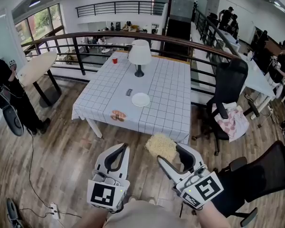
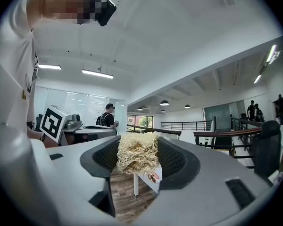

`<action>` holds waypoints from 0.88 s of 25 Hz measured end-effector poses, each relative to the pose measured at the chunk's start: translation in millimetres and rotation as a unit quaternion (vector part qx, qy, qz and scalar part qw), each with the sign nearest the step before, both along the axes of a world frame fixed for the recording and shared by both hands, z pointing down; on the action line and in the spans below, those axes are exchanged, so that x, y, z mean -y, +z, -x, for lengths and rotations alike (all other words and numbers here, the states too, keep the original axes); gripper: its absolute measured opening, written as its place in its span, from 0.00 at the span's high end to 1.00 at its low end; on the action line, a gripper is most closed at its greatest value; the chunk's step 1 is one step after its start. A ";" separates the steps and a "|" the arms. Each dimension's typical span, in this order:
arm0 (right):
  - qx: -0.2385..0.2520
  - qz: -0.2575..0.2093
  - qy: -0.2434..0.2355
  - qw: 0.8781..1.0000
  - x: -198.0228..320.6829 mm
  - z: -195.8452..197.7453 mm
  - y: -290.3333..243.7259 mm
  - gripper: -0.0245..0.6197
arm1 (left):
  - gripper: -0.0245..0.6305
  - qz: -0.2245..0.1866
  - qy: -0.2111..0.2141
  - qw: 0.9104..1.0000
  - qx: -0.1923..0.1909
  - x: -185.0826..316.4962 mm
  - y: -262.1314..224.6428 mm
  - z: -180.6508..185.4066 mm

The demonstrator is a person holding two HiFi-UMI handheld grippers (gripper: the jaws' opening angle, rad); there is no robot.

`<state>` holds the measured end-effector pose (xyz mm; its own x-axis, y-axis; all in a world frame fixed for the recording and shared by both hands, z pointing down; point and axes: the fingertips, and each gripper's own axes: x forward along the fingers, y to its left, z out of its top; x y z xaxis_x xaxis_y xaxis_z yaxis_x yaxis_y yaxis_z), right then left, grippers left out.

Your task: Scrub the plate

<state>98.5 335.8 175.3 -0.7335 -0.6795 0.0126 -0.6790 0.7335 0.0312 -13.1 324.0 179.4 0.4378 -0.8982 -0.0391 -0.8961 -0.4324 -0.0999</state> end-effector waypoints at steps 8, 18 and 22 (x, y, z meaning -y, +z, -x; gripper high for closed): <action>-0.001 0.009 -0.011 1.000 -3.9 -7.8 3.5 0.58 | 0.94 0.013 -0.003 1.000 0.008 -4.9 2.1 -10.7; -0.002 0.004 -0.002 1.000 5.5 -40.9 8.4 0.58 | 0.94 0.007 -0.017 1.000 0.015 4.5 5.6 -32.8; -0.006 0.001 0.000 1.000 5.3 -56.6 9.2 0.58 | 0.94 0.010 -0.024 0.999 0.021 6.0 7.9 -45.1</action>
